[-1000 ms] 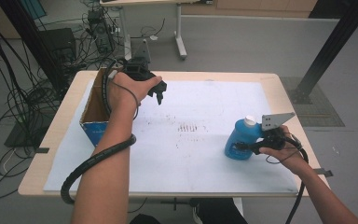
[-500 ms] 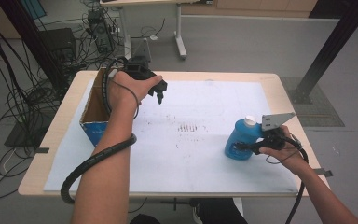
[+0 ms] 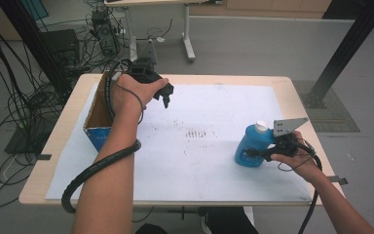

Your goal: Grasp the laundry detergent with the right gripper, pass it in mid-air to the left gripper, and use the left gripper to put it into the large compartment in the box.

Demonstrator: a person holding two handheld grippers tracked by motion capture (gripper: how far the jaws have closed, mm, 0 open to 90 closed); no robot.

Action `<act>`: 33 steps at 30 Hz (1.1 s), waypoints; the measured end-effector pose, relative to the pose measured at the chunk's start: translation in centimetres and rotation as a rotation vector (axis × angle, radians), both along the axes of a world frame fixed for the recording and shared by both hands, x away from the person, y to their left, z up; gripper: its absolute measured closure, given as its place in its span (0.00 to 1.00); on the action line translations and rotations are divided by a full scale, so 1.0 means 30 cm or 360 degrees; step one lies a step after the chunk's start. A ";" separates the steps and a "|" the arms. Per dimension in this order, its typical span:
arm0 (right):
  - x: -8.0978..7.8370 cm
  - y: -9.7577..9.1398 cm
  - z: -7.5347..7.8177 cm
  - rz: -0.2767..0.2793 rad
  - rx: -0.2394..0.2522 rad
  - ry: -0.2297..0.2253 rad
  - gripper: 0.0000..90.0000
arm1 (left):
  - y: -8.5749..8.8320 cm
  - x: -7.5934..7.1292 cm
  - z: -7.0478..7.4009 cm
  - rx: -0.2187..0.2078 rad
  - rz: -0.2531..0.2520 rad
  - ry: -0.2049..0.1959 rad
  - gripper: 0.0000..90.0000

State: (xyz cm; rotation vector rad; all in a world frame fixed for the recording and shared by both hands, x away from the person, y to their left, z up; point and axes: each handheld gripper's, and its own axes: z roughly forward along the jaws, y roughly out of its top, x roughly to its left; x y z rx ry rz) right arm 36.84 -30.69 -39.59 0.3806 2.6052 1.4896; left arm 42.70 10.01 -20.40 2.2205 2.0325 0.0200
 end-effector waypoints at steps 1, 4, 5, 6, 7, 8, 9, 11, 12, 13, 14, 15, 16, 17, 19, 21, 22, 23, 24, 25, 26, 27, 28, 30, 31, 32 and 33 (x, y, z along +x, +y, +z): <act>0.000 0.000 0.000 0.0000 0.0000 0.0000 0.49 | 0.000 0.000 0.000 0.0000 0.0000 0.0000 0.07; 0.000 0.000 0.000 0.0000 -0.0001 -0.0001 0.49 | 0.001 0.000 -0.002 0.0002 0.0000 0.0004 0.07; 0.000 0.000 0.000 0.0000 -0.0001 -0.0001 0.49 | 0.001 0.000 -0.002 -0.0001 0.0001 0.0004 0.07; -0.001 0.000 0.000 -0.0001 -0.0001 -0.0002 0.49 | 0.001 0.000 -0.002 -0.0003 0.0000 0.0004 0.07; -0.001 0.000 0.000 -0.0002 0.0000 -0.0003 0.49 | 0.001 0.000 -0.001 -0.0004 0.0000 0.0003 0.07; -0.002 0.000 0.000 -0.0003 0.0000 -0.0004 0.49 | -0.001 -0.001 0.001 -0.0003 -0.0004 0.0001 0.07; -0.003 0.000 0.001 -0.0004 -0.0003 -0.0005 0.49 | -0.002 -0.001 0.002 -0.0003 -0.0007 0.0001 0.07; -0.003 0.002 0.002 -0.0004 -0.0010 -0.0006 0.49 | -0.004 -0.002 0.005 -0.0003 -0.0011 -0.0003 0.07; -0.003 0.002 0.002 -0.0004 -0.0010 -0.0006 0.49 | -0.005 -0.002 0.008 -0.0004 -0.0015 -0.0003 0.07; -0.004 0.003 0.003 -0.0007 -0.0014 -0.0004 0.49 | -0.005 -0.002 0.009 -0.0003 -0.0017 -0.0005 0.07; -0.004 0.003 0.004 -0.0008 -0.0017 -0.0003 0.49 | -0.004 -0.003 0.014 -0.0012 -0.0019 -0.0012 0.07; -0.004 0.003 0.004 -0.0008 -0.0017 -0.0003 0.49 | -0.004 -0.003 0.014 -0.0012 -0.0019 -0.0012 0.07; -0.004 0.004 0.005 -0.0009 -0.0022 -0.0004 0.49 | -0.003 -0.003 0.015 -0.0012 -0.0021 -0.0013 0.07; -0.004 0.004 0.005 -0.0009 -0.0022 -0.0004 0.49 | -0.003 -0.004 0.015 -0.0010 -0.0021 -0.0012 0.07; -0.005 0.005 0.005 -0.0011 -0.0024 -0.0004 0.49 | -0.002 -0.005 0.015 -0.0006 -0.0025 -0.0007 0.07; -0.004 0.004 0.006 -0.0013 -0.0024 -0.0002 0.49 | -0.002 -0.006 0.014 -0.0005 -0.0025 -0.0006 0.07; -0.005 0.005 0.006 -0.0014 -0.0024 -0.0002 0.49 | -0.002 -0.006 0.014 -0.0004 -0.0028 -0.0005 0.07; -0.005 0.005 0.006 -0.0014 -0.0026 0.0000 0.49 | -0.002 -0.006 0.015 -0.0005 -0.0029 -0.0005 0.07; -0.005 0.006 0.007 -0.0013 -0.0030 0.0000 0.49 | -0.003 -0.007 0.015 -0.0002 -0.0033 -0.0004 0.07; -0.005 0.006 0.008 -0.0013 -0.0034 0.0001 0.49 | -0.003 -0.007 0.015 -0.0002 -0.0033 -0.0004 0.07; -0.005 0.006 0.008 -0.0013 -0.0034 0.0001 0.49 | -0.003 -0.007 0.017 -0.0003 -0.0034 -0.0005 0.07; -0.005 0.008 0.009 -0.0012 -0.0038 0.0000 0.49 | -0.003 -0.007 0.018 -0.0004 -0.0038 -0.0004 0.07; -0.005 0.009 0.010 -0.0012 -0.0042 0.0001 0.49 | -0.003 -0.008 0.020 -0.0003 -0.0041 -0.0005 0.07; -0.006 0.013 0.015 -0.0014 -0.0059 0.0003 0.49 | -0.004 -0.010 0.028 0.0008 -0.0056 -0.0007 0.07; -0.006 0.013 0.015 -0.0014 -0.0059 0.0003 0.49 | -0.004 -0.010 0.028 0.0008 -0.0056 -0.0007 0.07; -0.006 0.018 0.019 -0.0017 -0.0071 0.0003 0.49 | -0.004 -0.010 0.030 0.0014 -0.0063 -0.0005 0.07; -0.008 0.028 0.028 -0.0017 -0.0103 0.0008 0.49 | -0.002 -0.012 0.038 0.0024 -0.0077 -0.0007 0.07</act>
